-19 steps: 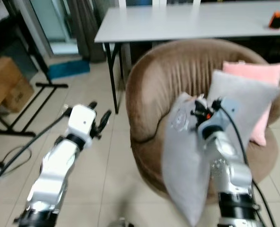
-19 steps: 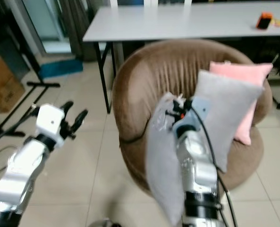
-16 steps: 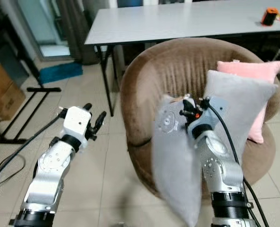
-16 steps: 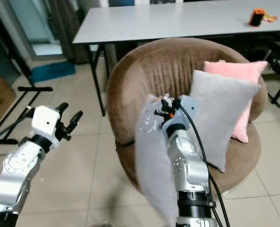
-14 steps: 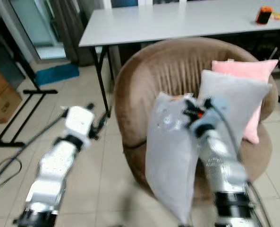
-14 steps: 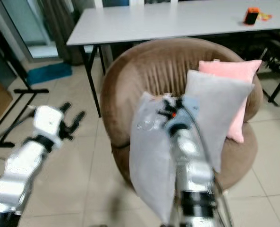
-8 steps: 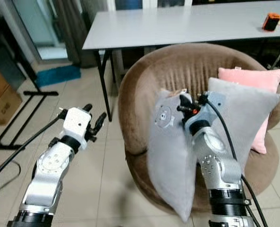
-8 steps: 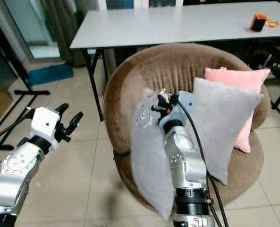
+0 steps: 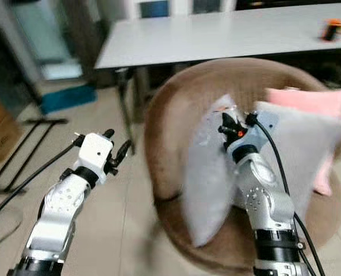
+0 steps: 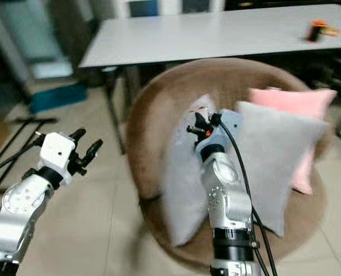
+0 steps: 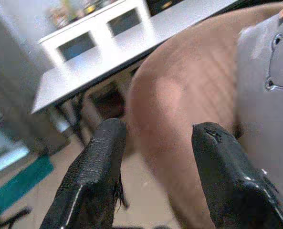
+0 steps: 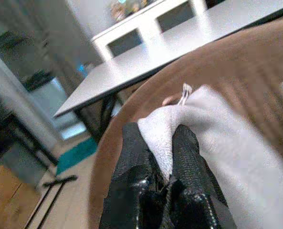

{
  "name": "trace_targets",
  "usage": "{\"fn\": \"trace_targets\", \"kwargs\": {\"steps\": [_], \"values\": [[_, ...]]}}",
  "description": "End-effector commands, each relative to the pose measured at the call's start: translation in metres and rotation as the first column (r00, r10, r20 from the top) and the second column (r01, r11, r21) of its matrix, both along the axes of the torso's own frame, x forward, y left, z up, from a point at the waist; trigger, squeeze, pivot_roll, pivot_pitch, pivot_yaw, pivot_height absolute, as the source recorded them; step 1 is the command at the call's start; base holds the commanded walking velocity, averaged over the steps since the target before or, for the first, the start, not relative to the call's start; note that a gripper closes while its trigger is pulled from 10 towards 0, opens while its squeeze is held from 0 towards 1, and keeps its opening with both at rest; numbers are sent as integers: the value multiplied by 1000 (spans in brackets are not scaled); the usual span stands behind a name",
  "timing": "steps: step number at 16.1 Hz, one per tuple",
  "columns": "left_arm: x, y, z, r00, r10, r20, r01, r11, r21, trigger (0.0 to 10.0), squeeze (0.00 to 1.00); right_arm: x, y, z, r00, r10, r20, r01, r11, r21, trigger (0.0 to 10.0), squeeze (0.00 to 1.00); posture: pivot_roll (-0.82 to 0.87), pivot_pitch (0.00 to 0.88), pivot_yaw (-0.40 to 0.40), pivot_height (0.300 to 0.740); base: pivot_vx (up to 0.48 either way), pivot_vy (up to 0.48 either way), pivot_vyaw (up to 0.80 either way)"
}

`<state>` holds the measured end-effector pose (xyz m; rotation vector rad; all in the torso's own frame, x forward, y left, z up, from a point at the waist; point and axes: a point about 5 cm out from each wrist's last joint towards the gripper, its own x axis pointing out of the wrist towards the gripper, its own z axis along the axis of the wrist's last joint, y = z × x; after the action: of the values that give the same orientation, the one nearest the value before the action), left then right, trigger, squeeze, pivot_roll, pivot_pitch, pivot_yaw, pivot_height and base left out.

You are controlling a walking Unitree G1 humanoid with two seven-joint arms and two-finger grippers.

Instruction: Move the pillow to the sofa from floor

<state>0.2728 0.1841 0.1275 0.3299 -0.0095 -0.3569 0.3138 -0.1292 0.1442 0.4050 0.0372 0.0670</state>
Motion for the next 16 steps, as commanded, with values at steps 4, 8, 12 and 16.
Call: {"fn": "trace_targets", "kwargs": {"steps": [4,8,12,16], "values": [[1,-6,3,1000,-27,11,27,1000,8,10000,0,5,1,15,998,23,65,-24,1000,5,10000,0,-31,0,63,740,309,0,-200],[-1,-6,1,999,-38,-1,38,999,17,10000,0,15,12,18,994,79,74,-79,997,4,10000,0,-20,0,56,740,222,0,0],[-3,-7,1,996,-87,-17,88,995,57,10000,0,38,22,23,996,58,68,-63,996,71,10000,0,4,0,45,740,0,0,0],[-8,-9,1,981,-180,-69,184,981,63,10000,0,63,45,23,989,144,15,-143,959,243,10000,0,29,0,50,740,0,0,0]]}}
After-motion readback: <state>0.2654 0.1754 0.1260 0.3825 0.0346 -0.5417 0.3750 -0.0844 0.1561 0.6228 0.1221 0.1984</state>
